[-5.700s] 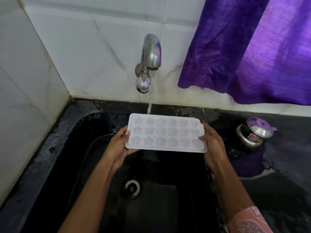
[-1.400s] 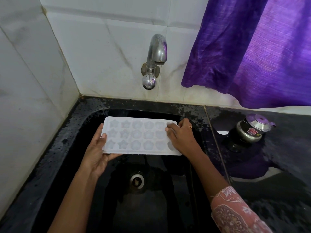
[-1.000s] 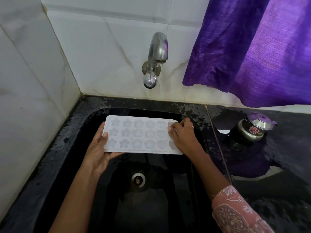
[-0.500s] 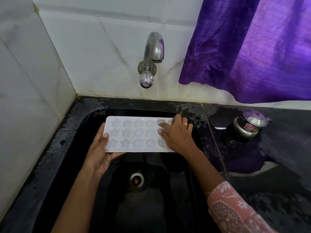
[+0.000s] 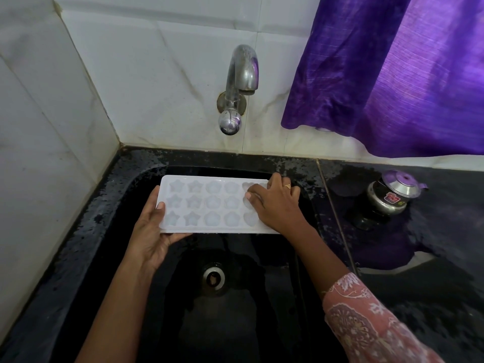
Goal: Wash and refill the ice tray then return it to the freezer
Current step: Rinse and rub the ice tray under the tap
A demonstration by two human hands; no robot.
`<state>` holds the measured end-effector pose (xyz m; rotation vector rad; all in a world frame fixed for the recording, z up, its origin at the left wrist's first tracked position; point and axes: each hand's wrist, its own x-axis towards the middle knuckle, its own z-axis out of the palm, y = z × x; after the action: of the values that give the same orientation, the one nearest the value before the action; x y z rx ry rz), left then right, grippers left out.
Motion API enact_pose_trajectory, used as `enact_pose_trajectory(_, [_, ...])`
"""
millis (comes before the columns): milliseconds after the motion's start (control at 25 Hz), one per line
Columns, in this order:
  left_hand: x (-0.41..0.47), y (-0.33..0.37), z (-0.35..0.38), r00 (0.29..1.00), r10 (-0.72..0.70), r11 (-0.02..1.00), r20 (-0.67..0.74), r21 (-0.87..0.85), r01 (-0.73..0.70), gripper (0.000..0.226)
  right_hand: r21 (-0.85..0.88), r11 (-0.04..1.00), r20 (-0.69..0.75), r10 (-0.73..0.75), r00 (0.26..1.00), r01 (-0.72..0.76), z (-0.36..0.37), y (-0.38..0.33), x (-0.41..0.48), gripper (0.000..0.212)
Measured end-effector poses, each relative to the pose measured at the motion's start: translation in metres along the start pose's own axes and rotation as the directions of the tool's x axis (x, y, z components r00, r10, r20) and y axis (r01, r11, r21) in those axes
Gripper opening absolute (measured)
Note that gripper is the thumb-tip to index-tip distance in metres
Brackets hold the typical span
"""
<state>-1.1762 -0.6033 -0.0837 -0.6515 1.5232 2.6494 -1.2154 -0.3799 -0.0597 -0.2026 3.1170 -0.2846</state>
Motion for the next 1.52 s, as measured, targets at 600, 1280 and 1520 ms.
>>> enact_pose_trajectory(600, [0.001, -0.002, -0.001, 1.000, 0.009, 1.000, 0.003, -0.004, -0.009, 0.044, 0.004, 1.000, 0.017, -0.002, 1.000, 0.002, 0.003, 0.000, -0.002, 0.034])
enact_pose_trajectory(1280, [0.000, -0.003, 0.001, 1.000, -0.008, 1.000, 0.022, -0.029, 0.009, 0.043, 0.018, 0.996, -0.065, -0.081, 0.995, 0.082, -0.011, -0.017, 0.001, 0.033])
enact_pose_trajectory(1520, [-0.002, -0.002, 0.005, 1.000, -0.006, 0.999, 0.031, -0.037, 0.007, 0.043, -0.034, 0.993, 0.064, -0.112, 0.992, 0.115, -0.010, -0.029, 0.011, 0.041])
